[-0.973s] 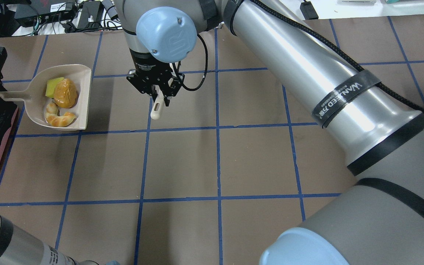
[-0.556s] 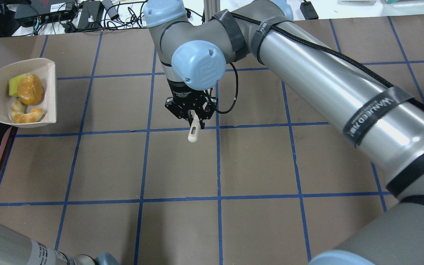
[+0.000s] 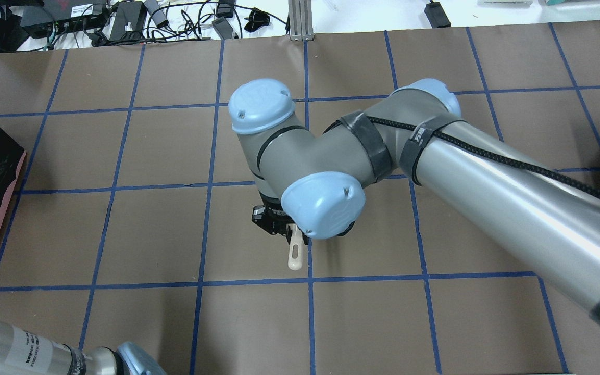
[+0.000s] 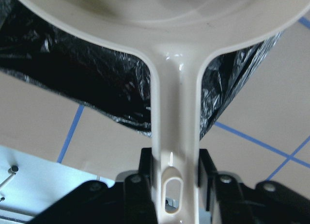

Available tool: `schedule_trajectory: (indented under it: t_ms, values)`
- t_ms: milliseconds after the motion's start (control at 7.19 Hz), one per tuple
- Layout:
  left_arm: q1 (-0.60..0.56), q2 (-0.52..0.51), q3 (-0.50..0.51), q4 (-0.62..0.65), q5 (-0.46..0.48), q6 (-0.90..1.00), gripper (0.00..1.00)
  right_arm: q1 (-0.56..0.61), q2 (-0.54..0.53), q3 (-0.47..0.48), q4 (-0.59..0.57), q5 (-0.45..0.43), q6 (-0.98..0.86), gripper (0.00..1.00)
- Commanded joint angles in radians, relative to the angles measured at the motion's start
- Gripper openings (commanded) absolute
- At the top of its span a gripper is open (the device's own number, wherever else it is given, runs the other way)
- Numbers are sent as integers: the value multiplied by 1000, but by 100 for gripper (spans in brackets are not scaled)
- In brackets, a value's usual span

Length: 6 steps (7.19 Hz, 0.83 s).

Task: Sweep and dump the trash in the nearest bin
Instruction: 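Tilt the dustpan over the trash bag with the left gripper to dump the items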

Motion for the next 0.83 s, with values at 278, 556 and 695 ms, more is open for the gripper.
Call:
schedule_trajectory:
  t_ms: [278,556,695]
  values:
    - [30,-82,48,241,52,39,0,47,-12,175,-128,-22,-28,0]
    - [27,-81,20,420,59,134,0,46,-16,240,-206,-28,-39,0]
    - [23,-77,-20,511,61,154,0,47,-18,242,-207,-27,-39,0]
